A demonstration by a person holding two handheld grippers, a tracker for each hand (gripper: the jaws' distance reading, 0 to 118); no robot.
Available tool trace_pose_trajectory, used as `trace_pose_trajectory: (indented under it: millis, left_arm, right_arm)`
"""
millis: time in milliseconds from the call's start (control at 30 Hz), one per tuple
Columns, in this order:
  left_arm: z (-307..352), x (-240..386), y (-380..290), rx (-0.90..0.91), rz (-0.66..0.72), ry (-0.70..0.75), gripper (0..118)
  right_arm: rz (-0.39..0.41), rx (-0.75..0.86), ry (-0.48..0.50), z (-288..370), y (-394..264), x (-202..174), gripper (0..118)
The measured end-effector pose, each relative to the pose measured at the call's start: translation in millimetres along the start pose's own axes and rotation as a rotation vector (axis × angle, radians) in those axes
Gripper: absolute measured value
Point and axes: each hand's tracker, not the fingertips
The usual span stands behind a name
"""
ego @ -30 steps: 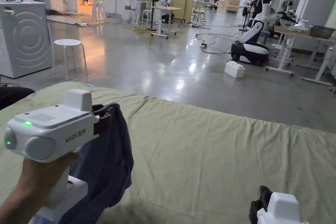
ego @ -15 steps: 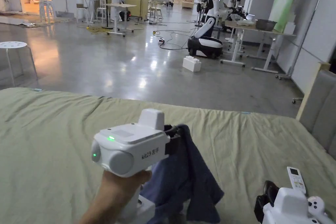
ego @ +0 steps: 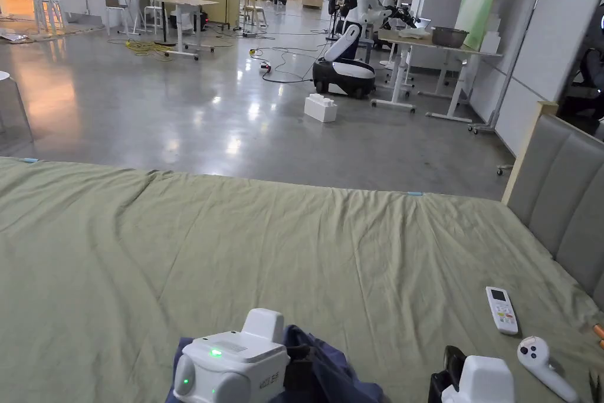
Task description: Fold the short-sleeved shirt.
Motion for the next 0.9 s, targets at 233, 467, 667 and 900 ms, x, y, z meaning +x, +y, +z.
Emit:
trace_pose_trajectory:
  millis: [233, 467, 667, 900]
  left_arm:
    - [52, -38, 8, 0.148, 0.064, 0.105, 70]
    - [112, -61, 11, 0.272, 0.051, 0.205, 15]
    - [149, -66, 7, 0.349, 0.027, 0.326, 1]
    - [165, -72, 8, 0.397, 0.023, 0.446, 0]
  right_arm:
    - [0.001, 0.033, 0.039, -2, 17, -17, 0]
    - [-0.004, 0.086, 0.065, -2, 39, -37, 0]
    - [-0.022, 0.109, 0.069, -2, 51, -48, 0]
    - [-0.018, 0.142, 0.078, 3, 57, -57, 0]
